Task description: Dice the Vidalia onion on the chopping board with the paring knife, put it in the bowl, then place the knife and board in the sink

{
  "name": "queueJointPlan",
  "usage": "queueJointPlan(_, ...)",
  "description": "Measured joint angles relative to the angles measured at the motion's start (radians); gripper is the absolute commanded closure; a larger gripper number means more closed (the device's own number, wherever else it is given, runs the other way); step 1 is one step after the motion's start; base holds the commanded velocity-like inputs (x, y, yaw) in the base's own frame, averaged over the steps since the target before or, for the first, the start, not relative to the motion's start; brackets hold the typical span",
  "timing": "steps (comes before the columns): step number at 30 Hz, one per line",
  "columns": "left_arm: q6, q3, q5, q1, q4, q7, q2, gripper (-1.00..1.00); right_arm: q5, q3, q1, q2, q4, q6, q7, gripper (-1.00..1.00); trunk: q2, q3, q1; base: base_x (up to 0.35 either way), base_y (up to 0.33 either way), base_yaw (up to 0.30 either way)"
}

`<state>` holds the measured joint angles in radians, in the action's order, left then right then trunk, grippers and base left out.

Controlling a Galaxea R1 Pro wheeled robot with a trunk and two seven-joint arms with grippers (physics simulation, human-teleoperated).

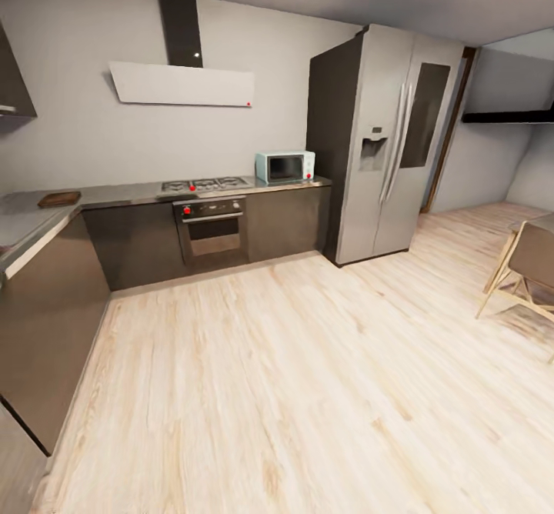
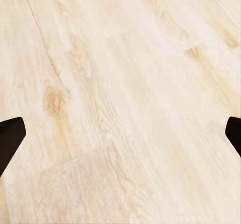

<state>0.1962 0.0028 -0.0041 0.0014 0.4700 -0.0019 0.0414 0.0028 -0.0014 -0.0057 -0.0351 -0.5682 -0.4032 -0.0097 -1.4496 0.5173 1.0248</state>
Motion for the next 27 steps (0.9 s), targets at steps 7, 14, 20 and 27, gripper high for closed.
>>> queueJointPlan(7, 0.0, 0.0, 0.0, 0.0, 0.0, 0.0, 0.0, -1.0, 0.0, 0.0, 0.0, 0.0, 0.0, 0.0, 0.0, -1.0, 0.0, 0.003, 0.0, 0.147, -0.168, 0.275)
queueJointPlan(14, 0.0, 0.0, 0.0, 0.0, 0.0, 0.0, 0.0, -1.0, 0.0, 0.0, 0.0, 0.0, 0.0, 0.0, 0.0, -1.0, 0.0, 0.005, 0.0, 0.148, -0.168, 0.275)
queueJointPlan(20, 0.0, 0.0, 0.0, 0.0, 0.0, 0.0, 0.0, -1.0, 0.0, 0.001, 0.0, 0.0, 0.0, 0.0, 0.0, -1.0, 0.0, 0.007, 0.0, 0.148, -0.168, 0.275)
queueJointPlan(27, 0.0, 0.0, 0.0, 0.0, 0.0, 0.0, 0.0, -1.0, 0.0, 0.001, 0.0, 0.0, 0.0, 0.0, 0.0, -1.0, 0.0, 0.01, 0.0, 0.148, -0.168, 0.275)
